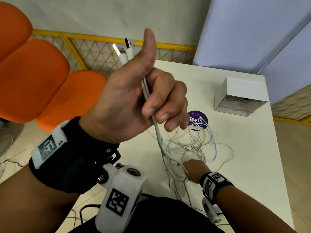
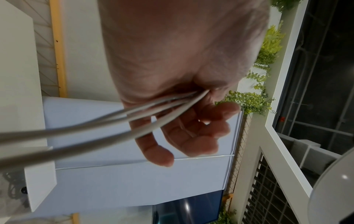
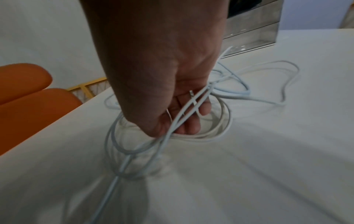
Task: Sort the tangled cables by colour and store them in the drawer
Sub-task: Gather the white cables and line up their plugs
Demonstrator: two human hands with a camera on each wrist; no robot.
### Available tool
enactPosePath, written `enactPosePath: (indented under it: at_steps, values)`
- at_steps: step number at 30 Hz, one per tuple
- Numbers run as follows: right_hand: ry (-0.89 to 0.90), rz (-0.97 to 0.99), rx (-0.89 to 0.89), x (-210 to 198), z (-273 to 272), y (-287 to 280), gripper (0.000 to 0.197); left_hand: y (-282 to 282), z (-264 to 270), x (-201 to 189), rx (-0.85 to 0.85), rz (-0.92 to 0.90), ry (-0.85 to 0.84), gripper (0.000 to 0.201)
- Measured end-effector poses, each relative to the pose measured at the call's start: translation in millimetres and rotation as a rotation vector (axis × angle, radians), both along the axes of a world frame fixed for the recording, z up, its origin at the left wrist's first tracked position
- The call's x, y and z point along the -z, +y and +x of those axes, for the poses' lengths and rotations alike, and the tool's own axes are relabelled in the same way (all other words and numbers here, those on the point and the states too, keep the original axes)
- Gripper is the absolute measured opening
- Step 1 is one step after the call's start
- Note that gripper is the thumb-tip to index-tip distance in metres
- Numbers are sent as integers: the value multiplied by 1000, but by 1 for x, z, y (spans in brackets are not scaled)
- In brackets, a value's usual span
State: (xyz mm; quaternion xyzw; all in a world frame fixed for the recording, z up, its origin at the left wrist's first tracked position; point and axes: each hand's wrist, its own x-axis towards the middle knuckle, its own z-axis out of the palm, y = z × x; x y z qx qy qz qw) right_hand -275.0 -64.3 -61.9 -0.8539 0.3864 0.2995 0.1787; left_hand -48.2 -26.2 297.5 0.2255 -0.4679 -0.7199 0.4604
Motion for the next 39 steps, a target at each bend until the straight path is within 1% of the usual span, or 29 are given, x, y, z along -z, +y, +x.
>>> enactPosePath:
  at_steps: [2, 7, 9, 11, 13, 14, 16, 18, 20, 22, 23, 25, 27, 28, 30, 32, 33, 34, 37, 39]
  values:
    - [-21, 10, 134, 5, -4, -5, 29, -1, 0, 1, -7, 4, -3, 82]
    - [-92, -54, 403, 12, -12, -18, 32, -7, -2, 1, -5, 7, -10, 84]
    - [-105, -72, 482, 10, -14, -21, 39, -9, -4, 1, -4, 9, -14, 84]
    - [-111, -72, 499, 8, -14, -21, 48, -10, -4, 1, -8, 24, -6, 86]
    - [-132, -79, 427, 4, -12, -17, 57, -12, -5, 3, -14, 31, -6, 85]
    - [-169, -83, 359, 0, -9, -12, 58, -12, -6, 5, -17, 33, -6, 85]
    - [-252, -79, 140, -6, -5, -1, 53, -12, -7, 8, -16, 42, -1, 87]
    - [-290, -79, -142, -10, 0, 12, 49, -11, -8, 11, -12, 52, 2, 88]
    - [-269, -79, -365, -9, 3, 24, 46, -11, -7, 13, -14, 61, 0, 88]
    - [-173, -59, -521, -4, 4, 33, 44, -10, -6, 13, -24, 57, -8, 86]
    - [-109, -65, -575, -2, 4, 35, 39, -10, -5, 13, -29, 52, -11, 85]
    - [-75, -129, -624, 2, 2, 37, 26, -10, -3, 12, -36, 52, -12, 83]
    - [-38, -177, -625, -1, 0, 36, 11, -9, -2, 13, -43, 62, -11, 86]
    - [-67, -193, -583, 2, -2, 35, 9, -9, -2, 14, -47, 65, -14, 87]
    - [-171, -196, -452, 6, -4, 31, 16, -9, -4, 16, -61, 72, -25, 86]
    - [-301, -156, -245, -2, -2, 24, 10, -9, -5, 17, -85, 82, -33, 82]
    - [-388, -98, -102, -9, -1, 20, 9, -10, -6, 19, -97, 92, -35, 81]
    - [-474, -31, 53, -14, 0, 17, 12, -10, -8, 20, -109, 103, -36, 79]
    - [-652, 209, 523, -40, 0, 7, 26, -14, -14, 26, -141, 152, -41, 74]
    - [-745, 252, 698, -53, -1, 0, 28, -16, -18, 31, -164, 203, -73, 68]
